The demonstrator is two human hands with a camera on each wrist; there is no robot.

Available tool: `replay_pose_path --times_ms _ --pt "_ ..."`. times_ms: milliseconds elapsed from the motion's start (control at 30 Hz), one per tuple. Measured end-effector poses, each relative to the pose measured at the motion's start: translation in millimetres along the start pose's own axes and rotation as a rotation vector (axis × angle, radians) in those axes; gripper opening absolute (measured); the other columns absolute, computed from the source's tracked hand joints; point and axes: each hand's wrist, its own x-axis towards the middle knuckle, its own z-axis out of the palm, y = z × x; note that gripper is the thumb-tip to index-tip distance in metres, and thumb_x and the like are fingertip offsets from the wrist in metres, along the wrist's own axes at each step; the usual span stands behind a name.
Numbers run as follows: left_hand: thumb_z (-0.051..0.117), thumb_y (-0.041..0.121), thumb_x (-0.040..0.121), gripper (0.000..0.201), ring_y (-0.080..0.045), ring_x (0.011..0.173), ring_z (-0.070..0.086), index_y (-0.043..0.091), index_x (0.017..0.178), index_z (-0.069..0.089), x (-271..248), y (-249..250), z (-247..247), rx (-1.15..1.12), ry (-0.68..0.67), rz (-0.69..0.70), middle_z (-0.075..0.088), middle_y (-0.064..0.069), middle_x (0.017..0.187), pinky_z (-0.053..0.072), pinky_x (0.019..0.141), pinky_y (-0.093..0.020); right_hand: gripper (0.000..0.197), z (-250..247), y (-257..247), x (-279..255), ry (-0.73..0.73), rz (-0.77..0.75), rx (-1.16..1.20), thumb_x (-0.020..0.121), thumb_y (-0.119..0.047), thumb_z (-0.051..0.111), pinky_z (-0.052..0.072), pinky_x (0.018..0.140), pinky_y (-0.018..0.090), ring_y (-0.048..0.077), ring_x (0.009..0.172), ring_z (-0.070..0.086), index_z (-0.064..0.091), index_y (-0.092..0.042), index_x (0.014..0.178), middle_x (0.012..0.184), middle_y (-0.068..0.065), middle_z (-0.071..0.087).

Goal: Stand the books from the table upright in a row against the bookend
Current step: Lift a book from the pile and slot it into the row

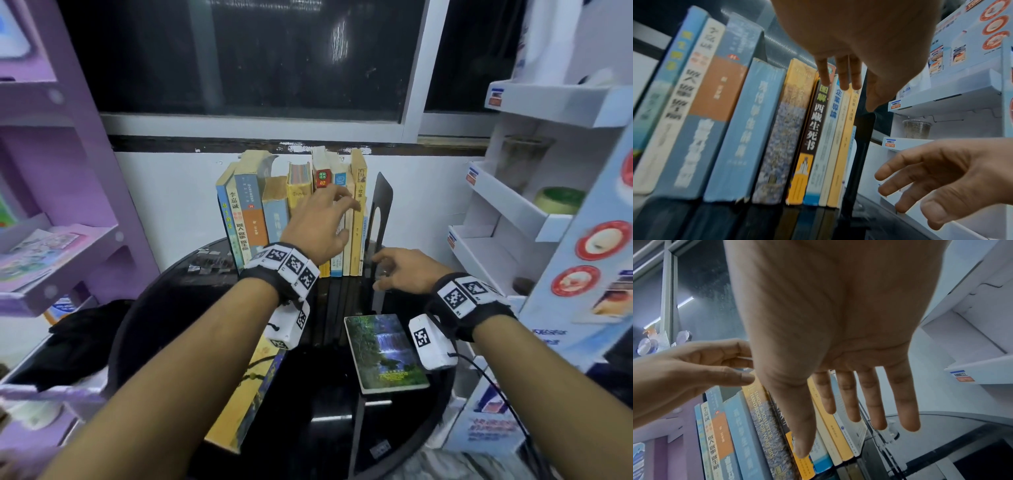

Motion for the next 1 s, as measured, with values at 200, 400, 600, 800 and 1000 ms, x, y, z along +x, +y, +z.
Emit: replay_pose_path --times_ms 200,400,600,800,1000 --pt "0.064 0.028 0.085 0.045 -0.021 0.129 0.041 0.025 0.128 0.050 -29 10 23 -0.103 -0.249 -0.101 0.039 0.001 0.139 0.037 0.108 -0.042 0.066 16 5 -12 -0.093 0.065 -0.033 0.080 -0.041 0.074 0.039 0.096 0.029 0.020 0.121 0.052 0.045 -0.024 0.137 0.136 0.001 0.054" --pt "0.065 0.035 0.088 0.054 -0.022 0.133 0.036 0.023 0.136 0.045 -49 21 44 -0.258 -0.511 -0.261 0.033 -0.002 0.145 0.033 0.110 -0.038 0.073 28 13 -21 -0.159 0.103 0.007 0.075 -0.043 0.078 0.046 0.096 0.031 0.020 0.119 0.053 0.045 -0.024 0.138 0.138 0.002 0.053" --pt "0.068 0.045 0.084 0.074 -0.025 0.132 0.040 0.024 0.146 0.033 -62 29 56 -0.297 -0.786 -0.357 0.037 -0.007 0.147 0.035 0.106 -0.036 0.085 35 13 -32 -0.209 0.104 -0.014 0.070 -0.038 0.083 0.039 0.103 0.032 0.021 0.126 0.049 0.040 -0.021 0.142 0.142 0.003 0.049" --pt "0.080 0.051 0.068 0.101 -0.026 0.132 0.041 0.024 0.149 0.026 -65 35 59 -0.186 -0.925 -0.287 0.040 -0.005 0.147 0.036 0.107 -0.038 0.091 40 12 -36 -0.197 0.076 -0.057 0.064 -0.029 0.088 0.040 0.100 0.028 0.019 0.123 0.051 0.041 -0.019 0.142 0.139 0.001 0.052" --pt "0.084 0.042 0.067 0.097 -0.027 0.125 0.045 0.020 0.146 0.033 -65 46 60 -0.134 -0.898 -0.225 0.043 -0.007 0.135 0.040 0.106 -0.042 0.085 44 12 -36 -0.182 0.064 -0.056 0.064 -0.025 0.089 0.040 0.099 0.027 0.019 0.119 0.053 0.047 -0.015 0.137 0.134 0.002 0.056"
